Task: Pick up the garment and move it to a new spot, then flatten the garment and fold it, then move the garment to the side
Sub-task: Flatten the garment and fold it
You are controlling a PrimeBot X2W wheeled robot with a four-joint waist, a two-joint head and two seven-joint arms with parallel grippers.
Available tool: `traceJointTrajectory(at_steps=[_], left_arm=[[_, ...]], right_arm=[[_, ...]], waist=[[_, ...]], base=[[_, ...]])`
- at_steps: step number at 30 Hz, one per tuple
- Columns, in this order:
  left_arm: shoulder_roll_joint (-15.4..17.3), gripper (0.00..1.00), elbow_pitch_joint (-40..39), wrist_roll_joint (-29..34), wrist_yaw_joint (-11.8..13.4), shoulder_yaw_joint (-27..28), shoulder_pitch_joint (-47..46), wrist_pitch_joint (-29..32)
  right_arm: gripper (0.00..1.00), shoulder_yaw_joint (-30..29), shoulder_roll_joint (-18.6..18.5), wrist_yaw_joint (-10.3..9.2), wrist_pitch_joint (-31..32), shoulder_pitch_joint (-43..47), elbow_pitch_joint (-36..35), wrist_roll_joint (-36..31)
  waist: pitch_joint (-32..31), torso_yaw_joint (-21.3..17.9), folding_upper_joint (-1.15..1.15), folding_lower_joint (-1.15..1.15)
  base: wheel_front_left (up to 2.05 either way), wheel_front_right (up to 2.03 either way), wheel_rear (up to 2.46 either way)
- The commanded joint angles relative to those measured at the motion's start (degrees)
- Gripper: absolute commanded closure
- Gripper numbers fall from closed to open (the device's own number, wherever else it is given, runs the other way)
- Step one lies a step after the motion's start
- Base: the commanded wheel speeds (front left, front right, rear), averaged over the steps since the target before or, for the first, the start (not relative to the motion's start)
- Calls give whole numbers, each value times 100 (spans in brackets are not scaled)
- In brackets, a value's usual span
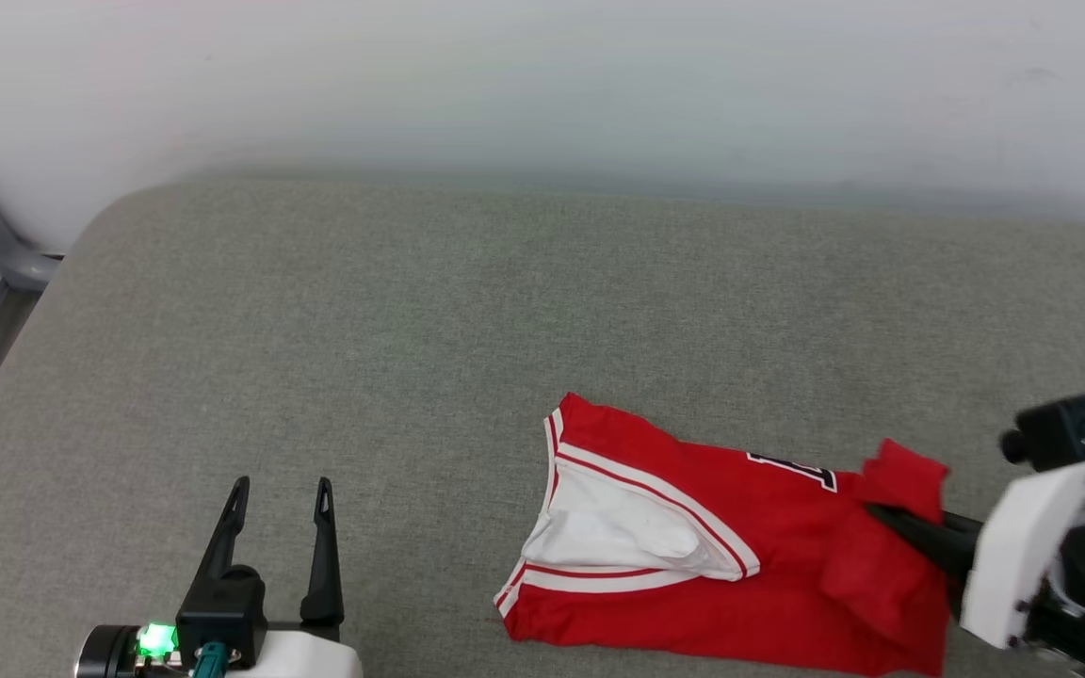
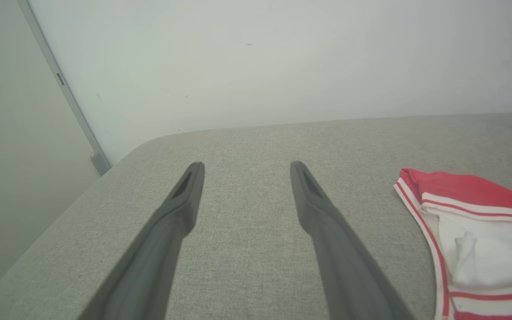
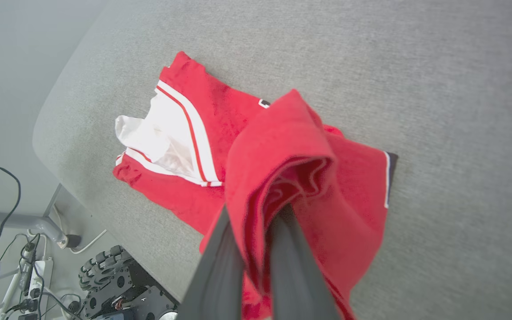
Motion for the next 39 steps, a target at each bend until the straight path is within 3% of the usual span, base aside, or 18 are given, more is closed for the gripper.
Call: traceJointTrajectory(at_steps=[1,7,18,22,28,29,30,31,39], left_arm=[[-11,0,6,31,-23,-1,-104,-26],[-75,0,12,59,-76,-39,-240,-26],[-172,0,109,61,-129,-88,-560,-26],[-210,0,155,55,-139,-122,-650,-26],[-252,0,220,27,-175,-101,-708,-26],[-261,0,246,30,-169,-59,-677,-26],[-263,0,255,31,-167,-41,-646,-26],[-259,0,273,33,-175,-24,-610,-26],[-208,0,281,33,-237,76,-403,-26]], right_arm=[[100,76,199,-4,98,-205,-37,-124],[100,563,704,-4,377,-952,255,-694],[100,1704,1529,-5,321,-2305,1547,-1210],[100,2072,1745,-5,211,-2568,2108,-1283],[100,2643,1739,-6,38,-2588,2904,-1328],[81,2736,1690,-8,-355,-2615,3037,-1284],[36,2744,1667,-8,-536,-2654,3022,-1274],[0,2741,1651,-8,-696,-2687,2977,-1263],[0,2757,1118,-5,-1774,-2452,2156,-1314]], waist=[[47,42,0,0],[252,180,0,0],[631,355,0,0],[711,411,0,0],[739,456,0,0],[690,423,0,0],[657,405,0,0],[614,383,0,0],[225,148,0,0]], base=[[0,0,0],[0,0,0],[0,0,0],[0,0,0],[0,0,0],[0,0,0],[0,0,0],[0,0,0],[0,0,0]])
